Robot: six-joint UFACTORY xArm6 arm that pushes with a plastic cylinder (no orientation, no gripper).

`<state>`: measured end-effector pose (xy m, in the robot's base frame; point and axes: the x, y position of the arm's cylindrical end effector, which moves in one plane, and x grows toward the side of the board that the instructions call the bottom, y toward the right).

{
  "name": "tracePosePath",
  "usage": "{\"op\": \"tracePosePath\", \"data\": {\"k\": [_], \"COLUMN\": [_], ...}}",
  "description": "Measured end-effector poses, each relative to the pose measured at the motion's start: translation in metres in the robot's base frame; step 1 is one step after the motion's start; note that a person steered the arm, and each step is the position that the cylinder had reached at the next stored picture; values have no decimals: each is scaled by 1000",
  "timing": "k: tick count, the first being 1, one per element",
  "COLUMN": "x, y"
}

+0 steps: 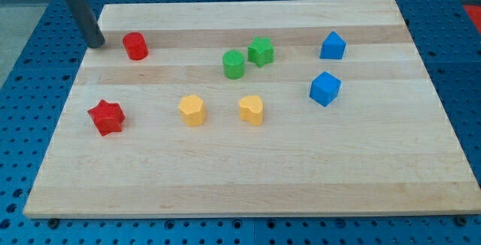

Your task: Keep red circle on top left to green circle

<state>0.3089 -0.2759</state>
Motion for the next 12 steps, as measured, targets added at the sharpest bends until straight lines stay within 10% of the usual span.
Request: {"op": "tracePosePath", "data": {"k": [2,5,8,12], "x": [0,12,17,61], "y": [133,50,183,141]}}
